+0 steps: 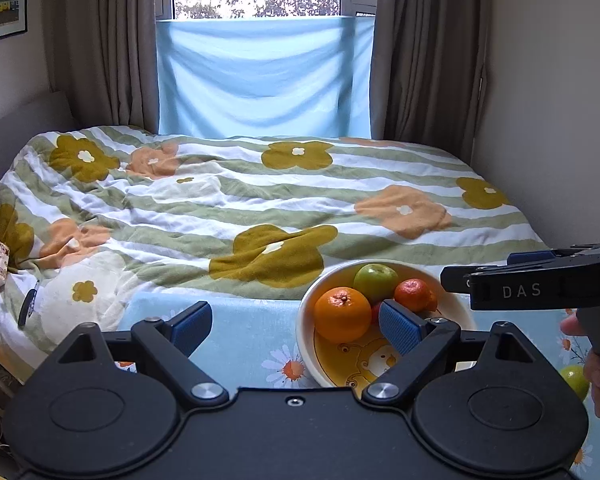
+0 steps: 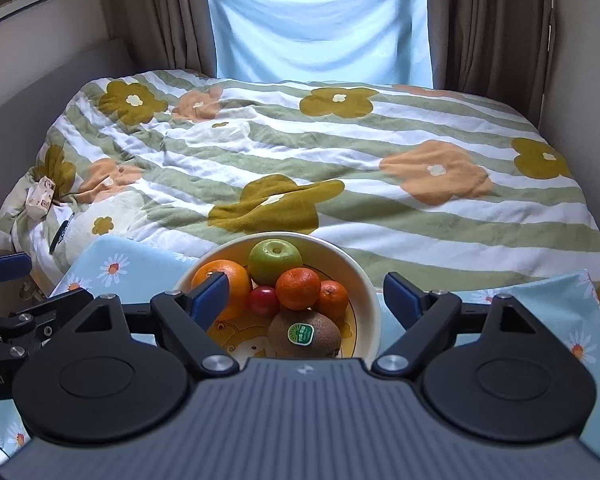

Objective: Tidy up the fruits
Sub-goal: 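Withdraw both open tools from the bowl toward the loose fruits, then grasp the large yellow-brown apple with the left tool while the right tool grasps the large orange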

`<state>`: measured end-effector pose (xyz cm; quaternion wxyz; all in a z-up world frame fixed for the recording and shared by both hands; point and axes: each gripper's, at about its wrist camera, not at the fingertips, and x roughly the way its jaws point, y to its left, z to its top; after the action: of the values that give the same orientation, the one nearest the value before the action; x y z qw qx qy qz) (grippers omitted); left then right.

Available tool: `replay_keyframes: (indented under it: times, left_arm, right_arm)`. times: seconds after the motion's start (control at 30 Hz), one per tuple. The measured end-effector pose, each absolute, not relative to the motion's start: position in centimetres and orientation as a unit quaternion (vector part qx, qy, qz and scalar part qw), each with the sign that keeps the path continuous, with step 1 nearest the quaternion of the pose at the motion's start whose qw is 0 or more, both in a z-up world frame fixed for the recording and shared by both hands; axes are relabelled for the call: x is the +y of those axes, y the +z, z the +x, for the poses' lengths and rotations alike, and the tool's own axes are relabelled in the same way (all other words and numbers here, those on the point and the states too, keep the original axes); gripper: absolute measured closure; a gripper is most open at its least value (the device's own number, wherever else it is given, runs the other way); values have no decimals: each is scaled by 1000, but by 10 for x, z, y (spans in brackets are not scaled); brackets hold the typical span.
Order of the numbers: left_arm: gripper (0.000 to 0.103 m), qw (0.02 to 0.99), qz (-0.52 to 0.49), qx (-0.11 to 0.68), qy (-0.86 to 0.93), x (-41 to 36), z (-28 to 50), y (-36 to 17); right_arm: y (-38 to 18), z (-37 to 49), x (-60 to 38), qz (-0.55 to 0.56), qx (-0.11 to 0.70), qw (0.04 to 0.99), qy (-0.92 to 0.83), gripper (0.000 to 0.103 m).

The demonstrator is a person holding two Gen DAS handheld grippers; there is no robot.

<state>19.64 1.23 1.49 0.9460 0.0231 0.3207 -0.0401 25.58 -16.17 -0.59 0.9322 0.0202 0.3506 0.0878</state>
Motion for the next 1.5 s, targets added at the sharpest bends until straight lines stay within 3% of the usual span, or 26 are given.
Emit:
replay_keyframes:
  times: [0.37, 0.83, 1.17, 1.5]
  left_arm:
    - [10, 958, 8, 286, -37, 4, 126, 40]
    - [8, 961, 12, 275, -37, -3, 49, 35]
    - [8, 949, 2, 313, -30, 8, 40, -1]
    - [8, 929, -32, 368, -31, 26, 77, -50]
  right_arm:
    - [29, 161, -181, 20, 323, 944, 71, 4]
    - [22, 74, -194, 19, 326, 942, 73, 4]
    - [-10, 58, -195, 28, 345, 937, 53, 4]
    - [-70, 75, -201, 32, 385, 922, 19, 4]
